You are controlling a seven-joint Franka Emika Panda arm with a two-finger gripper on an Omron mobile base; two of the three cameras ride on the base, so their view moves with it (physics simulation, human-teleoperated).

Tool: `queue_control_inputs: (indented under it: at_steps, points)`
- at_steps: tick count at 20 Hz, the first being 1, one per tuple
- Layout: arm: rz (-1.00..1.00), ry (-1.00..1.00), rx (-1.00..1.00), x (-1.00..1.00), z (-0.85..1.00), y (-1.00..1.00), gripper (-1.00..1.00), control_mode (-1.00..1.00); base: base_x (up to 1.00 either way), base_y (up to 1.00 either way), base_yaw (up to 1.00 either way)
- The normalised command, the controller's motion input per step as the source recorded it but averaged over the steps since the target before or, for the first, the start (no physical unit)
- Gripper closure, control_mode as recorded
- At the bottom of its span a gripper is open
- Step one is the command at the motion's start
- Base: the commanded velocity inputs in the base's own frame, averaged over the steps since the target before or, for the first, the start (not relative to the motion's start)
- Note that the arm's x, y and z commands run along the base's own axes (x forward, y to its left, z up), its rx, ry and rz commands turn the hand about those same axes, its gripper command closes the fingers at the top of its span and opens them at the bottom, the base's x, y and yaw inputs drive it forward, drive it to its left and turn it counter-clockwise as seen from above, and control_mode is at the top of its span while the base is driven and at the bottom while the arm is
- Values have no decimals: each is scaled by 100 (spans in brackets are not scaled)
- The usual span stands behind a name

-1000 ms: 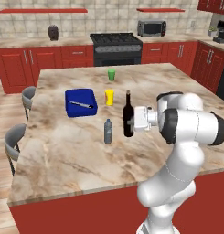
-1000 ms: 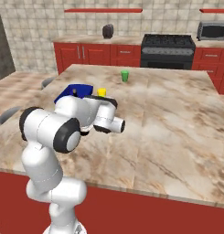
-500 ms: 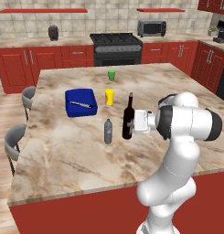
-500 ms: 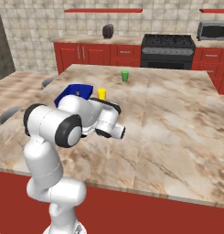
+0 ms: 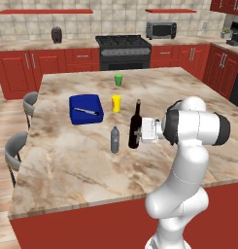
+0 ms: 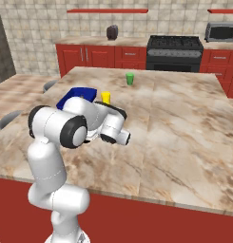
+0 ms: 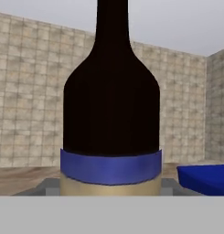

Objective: Place the drinks on the dining counter in a tight cluster.

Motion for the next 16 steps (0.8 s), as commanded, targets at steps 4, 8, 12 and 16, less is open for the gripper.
queue_control_inputs:
  at_steps: [4,8,12,16]
  points:
    - [0,-1,-6,1,-38,19,100,-100,0,0,0]
    - [0,0,-2,0,-55,15,100,-100,0,0,0]
    - [0,0,0,5,-32,4,100,-100,0,0,0]
    - [0,0,0,22,-2,0,100,-100,0,0,0]
